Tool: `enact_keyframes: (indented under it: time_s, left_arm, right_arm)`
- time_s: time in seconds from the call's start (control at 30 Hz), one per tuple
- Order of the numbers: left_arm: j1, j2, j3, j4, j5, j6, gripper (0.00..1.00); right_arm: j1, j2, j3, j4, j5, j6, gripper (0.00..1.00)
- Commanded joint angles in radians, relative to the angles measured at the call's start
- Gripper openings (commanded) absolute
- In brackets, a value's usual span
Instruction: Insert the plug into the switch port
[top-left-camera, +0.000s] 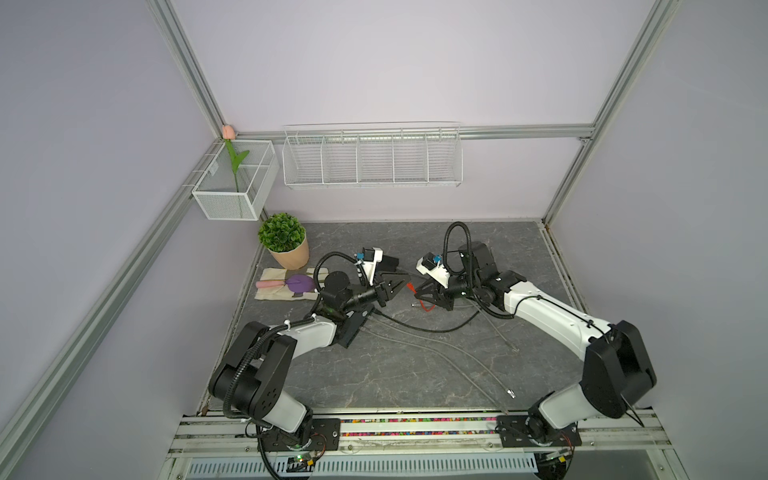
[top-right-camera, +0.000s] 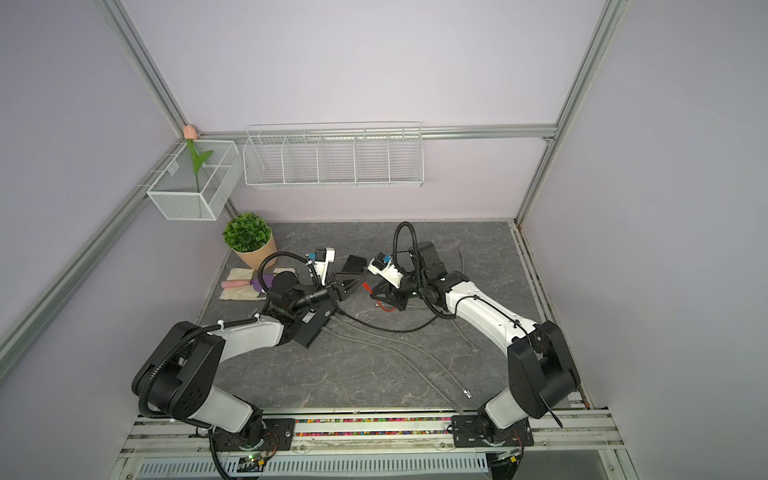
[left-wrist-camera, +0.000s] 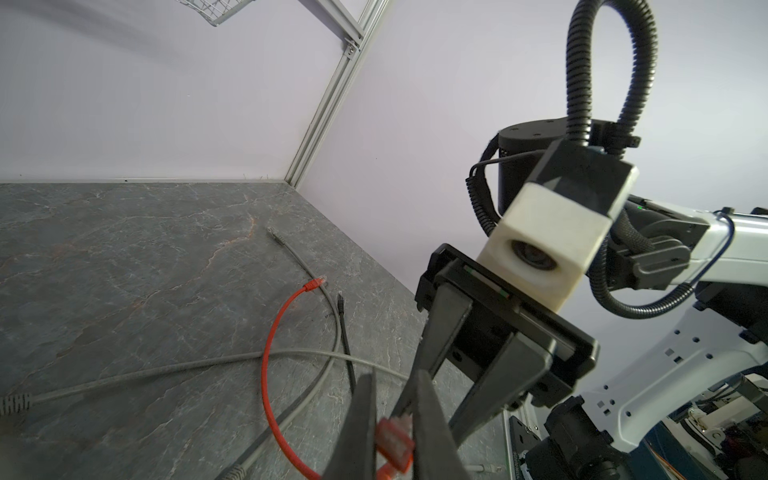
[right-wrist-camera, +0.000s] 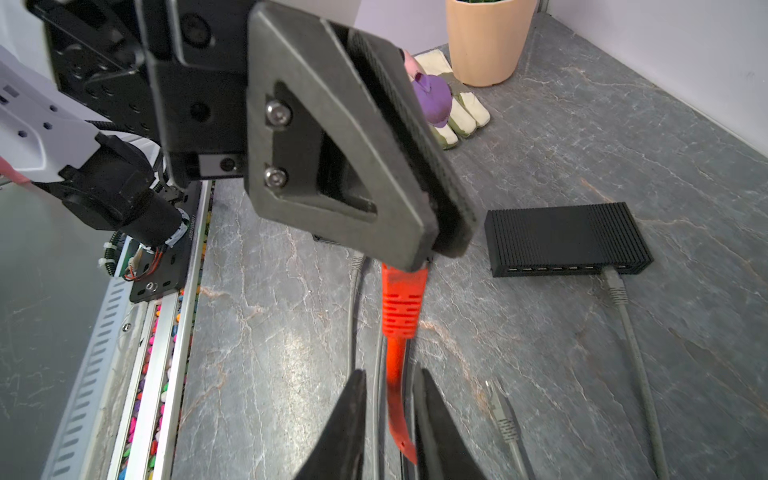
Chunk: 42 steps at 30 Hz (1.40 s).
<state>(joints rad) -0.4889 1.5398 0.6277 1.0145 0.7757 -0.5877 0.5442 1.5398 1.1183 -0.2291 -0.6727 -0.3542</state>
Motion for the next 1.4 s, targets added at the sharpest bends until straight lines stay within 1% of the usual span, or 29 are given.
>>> enact_keyframes:
  time_s: [0.0,0.13,0.27,0.53,0.57,0.6,0.63,0.67,0.73,0.77,0.8,0.87,0.97,1.03,1.13,1.17,1.23,1.3,1.37]
  left_arm:
    - [0.000,-0.009,-0.013,0.052,0.003,-0.012,0.00]
    - [0.001,-0.006,-0.011,0.053,0.002,-0.013,0.00]
    - [0.000,-0.004,-0.011,0.052,0.003,-0.012,0.00]
    - [0.002,-0.006,-0.013,0.042,-0.001,-0.008,0.00]
    - [0.003,-0.011,-0.013,0.038,0.000,-0.004,0.23]
    - [0.010,-0.016,-0.013,0.029,0.004,0.001,0.48]
    - [0.025,-0.027,-0.014,0.016,-0.003,0.001,0.59]
    - [0.048,-0.043,-0.019,0.003,-0.017,-0.003,0.62]
    - [0.095,-0.076,-0.022,-0.043,-0.051,-0.005,0.62]
    - [0.119,-0.094,-0.010,-0.099,-0.073,0.001,0.61]
    - [0.138,-0.104,0.007,-0.167,-0.095,0.014,0.57]
    - [0.170,-0.117,0.057,-0.309,-0.141,0.058,0.48]
    - [0.204,-0.099,0.115,-0.439,-0.218,0.092,0.47]
    - [0.224,-0.048,0.183,-0.512,-0.222,0.111,0.48]
    - [0.232,0.052,0.298,-0.648,-0.249,0.176,0.47]
    - [0.233,0.089,0.329,-0.673,-0.262,0.190,0.47]
    - [0.234,0.165,0.386,-0.703,-0.262,0.197,0.47]
    - [0.233,0.237,0.440,-0.728,-0.249,0.195,0.46]
    - [0.233,0.307,0.484,-0.738,-0.240,0.192,0.45]
  right_arm:
    - [-0.008,0.019,0.028,0.026,-0.047,0.000,0.20]
    - [-0.007,0.029,0.035,0.031,-0.051,0.004,0.18]
    - [-0.007,0.040,0.043,0.038,-0.061,0.013,0.07]
    - [-0.008,0.036,0.046,0.037,-0.062,0.021,0.07]
    - [-0.007,0.031,0.049,0.031,-0.039,0.022,0.07]
    - [-0.007,0.027,0.058,0.015,-0.013,0.019,0.07]
    - [-0.008,0.020,0.075,-0.013,0.022,0.014,0.07]
    - [-0.006,0.016,0.101,-0.052,0.066,0.000,0.07]
    - [0.004,0.022,0.180,-0.155,0.172,-0.046,0.07]
    - [0.008,0.037,0.231,-0.209,0.253,-0.072,0.07]
    - [0.005,0.057,0.285,-0.265,0.286,-0.094,0.07]
    - [-0.008,0.111,0.421,-0.388,0.316,-0.151,0.07]
    - [-0.015,0.212,0.589,-0.509,0.368,-0.245,0.07]
    - [-0.014,0.298,0.684,-0.565,0.397,-0.277,0.07]
    - [-0.006,0.456,0.913,-0.788,0.486,-0.323,0.07]
    - [-0.004,0.497,0.972,-0.837,0.516,-0.335,0.07]
    - [-0.002,0.551,1.050,-0.905,0.534,-0.353,0.07]
    - [0.000,0.575,1.066,-0.919,0.550,-0.351,0.07]
    - [0.009,0.585,1.011,-0.882,0.546,-0.352,0.07]
